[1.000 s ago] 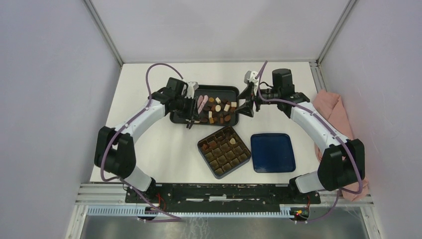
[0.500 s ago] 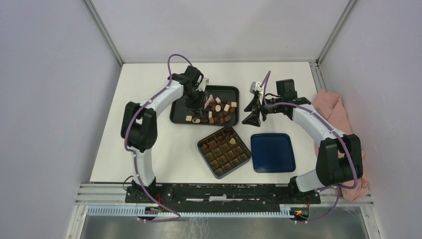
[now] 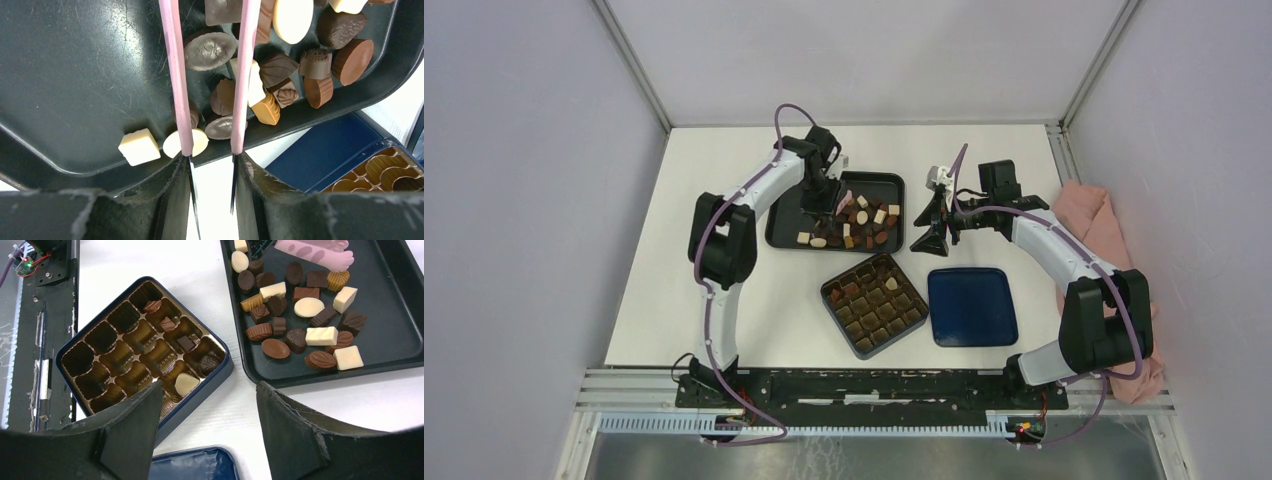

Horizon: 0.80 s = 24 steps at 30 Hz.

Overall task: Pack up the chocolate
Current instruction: Pick up the fake chocolate from the plate.

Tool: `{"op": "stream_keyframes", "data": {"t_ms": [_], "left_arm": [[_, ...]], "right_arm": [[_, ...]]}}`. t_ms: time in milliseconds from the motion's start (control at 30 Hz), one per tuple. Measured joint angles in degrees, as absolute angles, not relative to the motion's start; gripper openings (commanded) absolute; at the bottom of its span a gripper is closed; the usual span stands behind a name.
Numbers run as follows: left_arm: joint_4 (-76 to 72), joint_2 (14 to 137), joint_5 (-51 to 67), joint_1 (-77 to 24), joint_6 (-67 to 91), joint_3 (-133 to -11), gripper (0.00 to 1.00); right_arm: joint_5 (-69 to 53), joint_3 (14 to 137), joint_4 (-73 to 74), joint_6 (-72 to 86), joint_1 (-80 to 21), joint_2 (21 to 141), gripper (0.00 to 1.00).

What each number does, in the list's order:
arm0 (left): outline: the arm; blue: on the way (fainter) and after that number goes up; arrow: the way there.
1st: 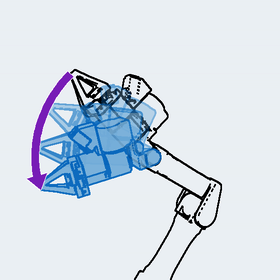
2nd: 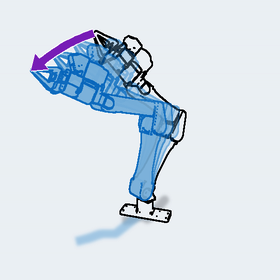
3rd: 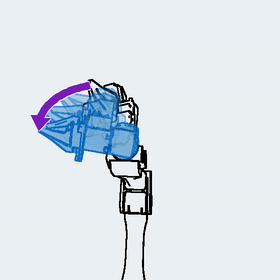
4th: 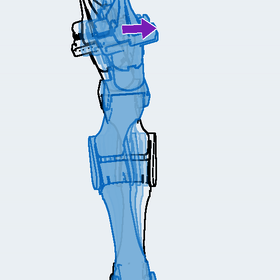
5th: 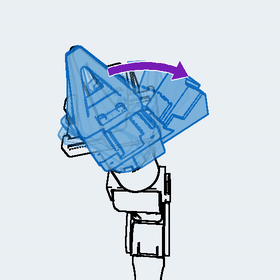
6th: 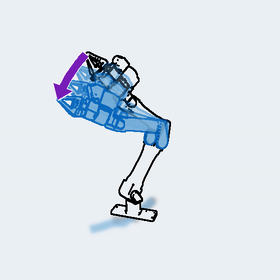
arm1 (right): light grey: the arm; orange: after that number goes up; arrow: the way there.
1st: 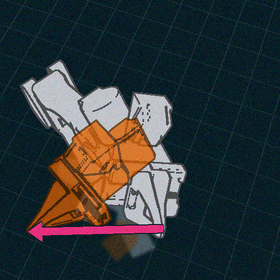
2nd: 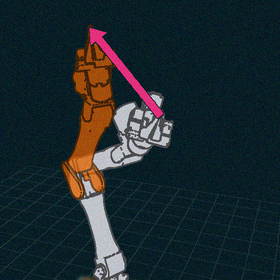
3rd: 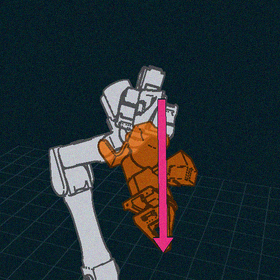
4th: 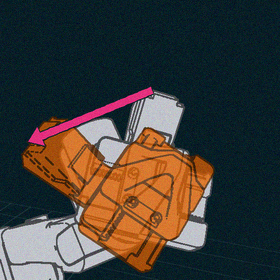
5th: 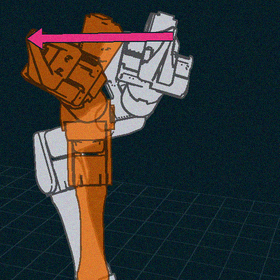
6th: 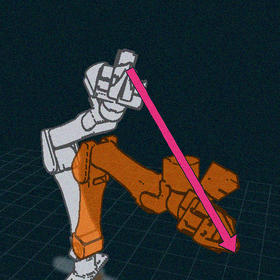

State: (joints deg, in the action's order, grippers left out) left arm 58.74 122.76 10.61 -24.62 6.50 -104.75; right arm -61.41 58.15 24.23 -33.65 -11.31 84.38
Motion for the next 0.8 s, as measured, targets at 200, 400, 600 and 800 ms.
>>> {"op": "stream_keyframes", "data": {"t_ms": [200, 400, 600, 800], "left_arm": [[60.86, 125.10, 10.48, -24.62, 5.91, -108.09, 0.41], [62.48, 127.72, 9.02, -25.12, 5.72, -111.55, 0.42], [64.42, 128.73, 6.90, -26.17, 5.67, -113.40, 0.43], [65.82, 130.37, 6.02, -26.87, 4.86, -114.78, 0.43]], "right_arm": [[-61.69, 58.15, 24.53, -33.95, -11.31, 84.38, 0.74], [-62.11, 58.15, 24.82, -34.35, -11.29, 84.38, 0.74], [-62.30, 58.17, 24.99, -34.57, -11.29, 84.38, 0.75], [-62.57, 58.37, 25.36, -34.83, -11.29, 84.40, 0.75]]}}
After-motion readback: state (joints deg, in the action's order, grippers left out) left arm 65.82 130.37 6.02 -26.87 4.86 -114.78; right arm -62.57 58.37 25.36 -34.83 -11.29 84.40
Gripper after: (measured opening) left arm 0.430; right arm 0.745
